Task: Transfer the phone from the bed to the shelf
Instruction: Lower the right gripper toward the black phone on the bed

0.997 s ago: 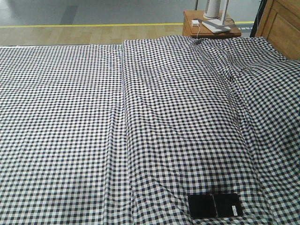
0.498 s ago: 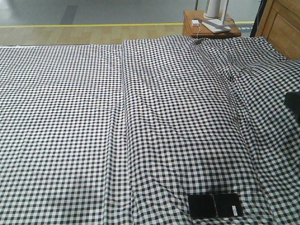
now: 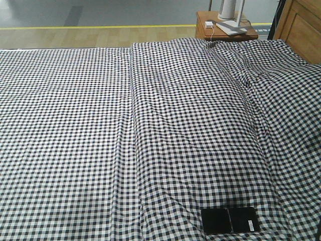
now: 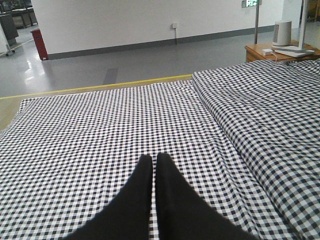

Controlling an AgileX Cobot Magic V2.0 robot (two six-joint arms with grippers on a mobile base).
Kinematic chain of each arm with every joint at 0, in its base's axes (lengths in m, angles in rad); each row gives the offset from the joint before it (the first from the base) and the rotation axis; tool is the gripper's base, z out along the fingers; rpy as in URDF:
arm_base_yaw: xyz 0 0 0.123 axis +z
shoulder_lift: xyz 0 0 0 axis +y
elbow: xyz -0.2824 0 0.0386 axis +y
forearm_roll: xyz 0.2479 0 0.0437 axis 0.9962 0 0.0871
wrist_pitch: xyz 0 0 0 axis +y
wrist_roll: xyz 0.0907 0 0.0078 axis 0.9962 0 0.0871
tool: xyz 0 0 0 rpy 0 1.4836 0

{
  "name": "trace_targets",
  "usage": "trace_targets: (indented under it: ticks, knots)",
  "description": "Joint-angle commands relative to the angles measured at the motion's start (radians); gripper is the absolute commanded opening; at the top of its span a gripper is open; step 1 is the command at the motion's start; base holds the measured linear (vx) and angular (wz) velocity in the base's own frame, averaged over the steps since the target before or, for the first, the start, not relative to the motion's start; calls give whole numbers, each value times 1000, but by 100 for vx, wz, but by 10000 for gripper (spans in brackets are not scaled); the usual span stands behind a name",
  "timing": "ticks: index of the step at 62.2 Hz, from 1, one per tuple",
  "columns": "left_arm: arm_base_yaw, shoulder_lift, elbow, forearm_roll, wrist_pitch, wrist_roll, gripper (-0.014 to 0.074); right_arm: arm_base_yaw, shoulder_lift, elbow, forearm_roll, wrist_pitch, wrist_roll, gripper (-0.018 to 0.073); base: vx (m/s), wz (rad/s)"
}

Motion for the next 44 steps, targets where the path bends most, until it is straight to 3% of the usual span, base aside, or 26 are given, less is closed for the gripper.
trace_targets:
  ticks: [1, 14, 22, 29, 37, 44]
  knots:
    - [-4, -13, -21, -9, -72, -6, 1, -69, 83, -38, 141, -42, -143, 691, 0, 0]
    - [-4, -13, -21, -9, -72, -6, 1, -195, 321, -38, 418, -16, -491, 686, 0, 0]
    - [-4, -13, -21, -9, -72, -6, 1, -252, 481, -38, 532, -9, -660, 680, 0, 0]
    - [-4, -13, -21, -9, -72, -6, 1, -269, 612, -38, 582, -7, -818, 675, 0, 0]
    - [-4, -13, -21, -9, -72, -6, 1, -267, 741, -38, 604, -4, -927, 672, 0, 0]
    - [-4, -13, -21, -9, -72, -6, 1, -266, 838, -38, 679, 17, -1056, 669, 0, 0]
